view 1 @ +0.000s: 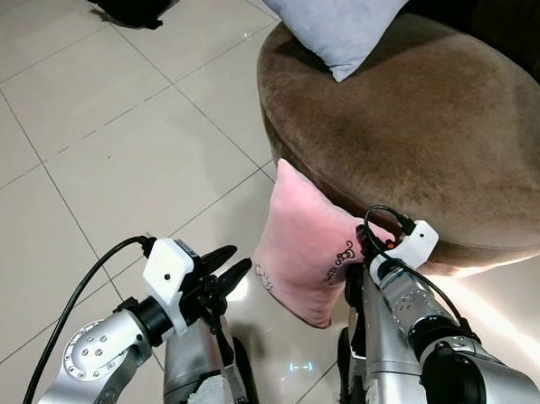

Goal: Move the pillow to the sofa from floor

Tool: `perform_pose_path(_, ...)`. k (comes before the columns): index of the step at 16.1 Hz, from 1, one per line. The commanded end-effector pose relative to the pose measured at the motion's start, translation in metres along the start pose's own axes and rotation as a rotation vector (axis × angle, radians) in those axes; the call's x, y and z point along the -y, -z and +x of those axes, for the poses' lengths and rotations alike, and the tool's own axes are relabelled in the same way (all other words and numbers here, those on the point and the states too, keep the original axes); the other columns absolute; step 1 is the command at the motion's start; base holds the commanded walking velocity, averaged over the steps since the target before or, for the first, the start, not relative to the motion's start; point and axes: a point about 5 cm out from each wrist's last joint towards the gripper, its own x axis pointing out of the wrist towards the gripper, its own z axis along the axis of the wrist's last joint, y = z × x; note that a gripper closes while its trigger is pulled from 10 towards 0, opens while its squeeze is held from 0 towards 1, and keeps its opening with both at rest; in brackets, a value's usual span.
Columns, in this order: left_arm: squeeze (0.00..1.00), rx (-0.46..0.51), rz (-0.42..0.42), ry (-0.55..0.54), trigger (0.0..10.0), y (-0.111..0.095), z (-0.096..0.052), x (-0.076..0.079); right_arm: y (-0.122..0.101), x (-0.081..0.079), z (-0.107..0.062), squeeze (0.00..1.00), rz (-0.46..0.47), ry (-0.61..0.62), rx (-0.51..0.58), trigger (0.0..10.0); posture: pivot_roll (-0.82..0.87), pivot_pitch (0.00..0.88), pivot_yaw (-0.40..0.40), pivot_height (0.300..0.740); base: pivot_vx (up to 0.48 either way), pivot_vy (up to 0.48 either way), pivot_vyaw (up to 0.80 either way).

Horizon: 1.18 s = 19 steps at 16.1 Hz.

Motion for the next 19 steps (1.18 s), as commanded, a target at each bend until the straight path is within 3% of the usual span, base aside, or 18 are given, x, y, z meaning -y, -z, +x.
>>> perform_pose_path(1,0.0,-0.005,0.001,-0.003,10.0,-0.001,-0.002,0.001,0.015,0.005,-0.003,0.0,0.026,0.012,-0.051,0.0,0.16,0.276,0.074,0.5,0.0,0.0,0.0)
perform_pose_path(16,0.0,-0.008,-0.007,0.007,10.0,0.001,0.0,0.005,0.017,0.0,-0.004,0.0,0.026,-0.063,-0.06,0.0,0.15,0.266,0.071,0.5,0.0,0.0,0.0)
perform_pose_path(19,0.0,-0.008,-0.01,0.008,10.0,0.005,0.005,0.004,0.01,-0.025,-0.004,0.0,0.023,-0.29,-0.015,0.0,0.13,0.226,0.056,0.5,0.0,0.0,0.0)
